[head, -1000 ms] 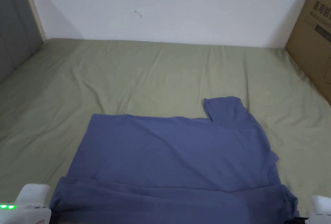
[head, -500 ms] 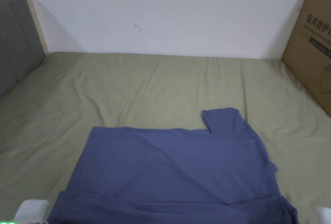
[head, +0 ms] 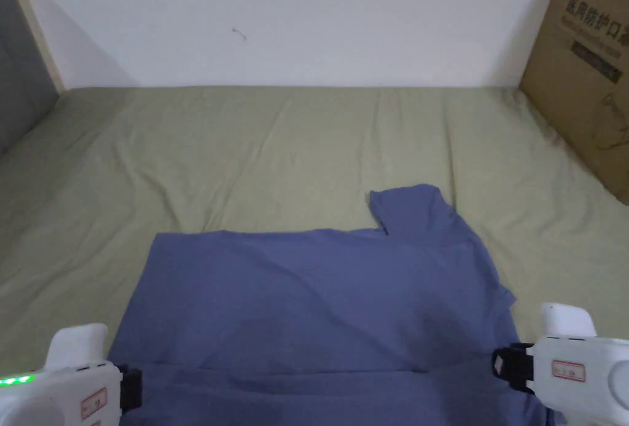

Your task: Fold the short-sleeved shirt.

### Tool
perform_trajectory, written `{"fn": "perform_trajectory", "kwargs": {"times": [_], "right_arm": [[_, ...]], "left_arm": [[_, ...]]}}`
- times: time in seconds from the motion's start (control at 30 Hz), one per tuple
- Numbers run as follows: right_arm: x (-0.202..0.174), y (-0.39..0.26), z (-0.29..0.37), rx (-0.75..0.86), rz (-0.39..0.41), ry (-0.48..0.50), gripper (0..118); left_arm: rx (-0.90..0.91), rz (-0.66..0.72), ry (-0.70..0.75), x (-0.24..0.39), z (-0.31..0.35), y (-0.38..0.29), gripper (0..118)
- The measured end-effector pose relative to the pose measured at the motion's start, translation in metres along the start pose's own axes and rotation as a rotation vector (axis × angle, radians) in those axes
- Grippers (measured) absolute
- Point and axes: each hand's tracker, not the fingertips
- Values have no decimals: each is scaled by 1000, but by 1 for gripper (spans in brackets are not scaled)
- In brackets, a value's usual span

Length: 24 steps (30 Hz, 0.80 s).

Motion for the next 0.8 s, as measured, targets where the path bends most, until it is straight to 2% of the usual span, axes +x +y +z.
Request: {"fn": "perform_trajectory", "kwargs": {"times": [0.13,0.3,0.33,0.37,0.4,0.43,0.6,0.77,0.8], "right_arm": [[-6,19,-26,-19,39,-19,0],[3,100,-59,16,46,-19,2],[3,120,-67,15,70,-37,15],[5,141,-76,10,112,-58,38],[5,160,-84,16,131,-79,72],[6,179,-95,8,152,-84,79],[17,243,-146,-56,157,-102,79],[32,252,-199,-169,99,-169,78],[34,249,-206,-188,104,-155,75]], "left_arm": [[-24,-15,19,6,-17,11,0],[-37,-46,41,15,-37,39,0],[-36,-47,42,15,-41,44,0],[-38,-48,42,16,-45,50,0],[-38,-48,42,16,-49,55,0],[-38,-50,41,18,-53,60,0],[-57,-67,53,21,-75,75,0],[-86,-62,58,21,-92,78,0],[-88,-61,57,22,-93,78,0]]}}
